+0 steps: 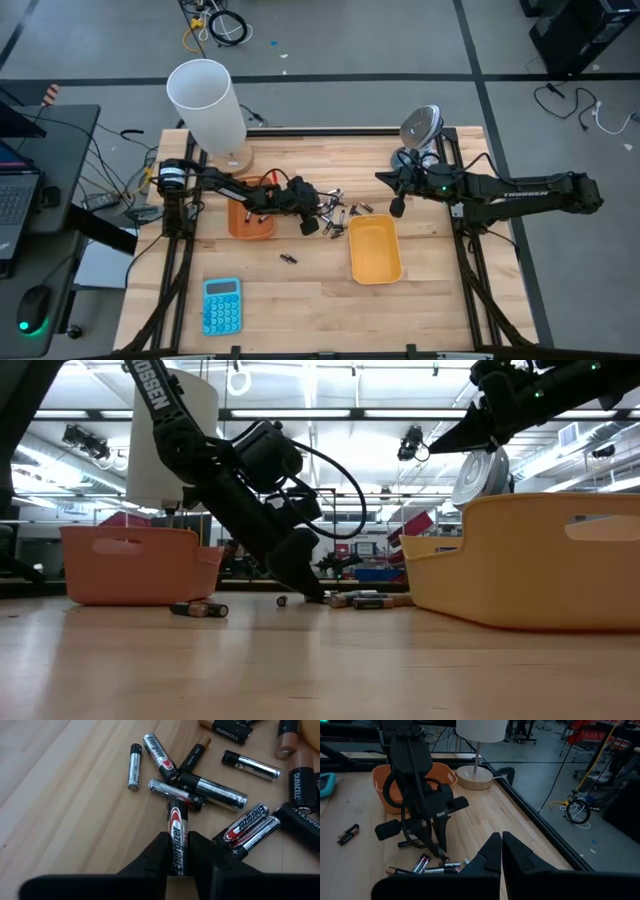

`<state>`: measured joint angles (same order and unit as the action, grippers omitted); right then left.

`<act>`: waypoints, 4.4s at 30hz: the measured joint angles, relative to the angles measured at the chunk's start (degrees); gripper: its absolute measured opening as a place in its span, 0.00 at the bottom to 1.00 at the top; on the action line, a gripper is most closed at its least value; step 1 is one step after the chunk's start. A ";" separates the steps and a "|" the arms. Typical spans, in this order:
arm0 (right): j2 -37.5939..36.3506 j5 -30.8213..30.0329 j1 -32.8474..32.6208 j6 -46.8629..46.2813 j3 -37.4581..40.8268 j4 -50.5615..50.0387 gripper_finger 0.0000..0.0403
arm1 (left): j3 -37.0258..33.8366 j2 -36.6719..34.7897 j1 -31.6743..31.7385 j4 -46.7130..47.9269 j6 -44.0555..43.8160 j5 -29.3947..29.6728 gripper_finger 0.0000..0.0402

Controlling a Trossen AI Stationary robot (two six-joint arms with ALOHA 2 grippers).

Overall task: Sort batteries
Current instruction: Put the silver battery into the orange bin

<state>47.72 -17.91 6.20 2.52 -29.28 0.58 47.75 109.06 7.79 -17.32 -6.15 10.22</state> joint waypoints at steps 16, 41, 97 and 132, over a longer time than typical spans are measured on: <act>-0.01 0.00 0.00 0.00 0.00 -0.02 0.01 | -0.40 -3.24 0.13 2.27 0.13 0.79 0.08; 0.00 0.00 0.00 0.24 0.00 -0.28 0.01 | -0.18 -36.91 -7.32 37.97 2.76 -0.47 0.08; 0.00 0.00 0.04 -0.39 0.00 0.13 0.01 | -7.70 -41.92 -12.57 70.99 -62.64 20.04 0.19; -0.02 0.00 0.04 -0.39 0.02 0.10 0.01 | -7.70 -41.92 -12.57 71.02 -61.80 20.02 0.18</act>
<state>47.71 -17.91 6.24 2.13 -29.26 0.68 40.05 67.13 -4.78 53.69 -67.96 30.24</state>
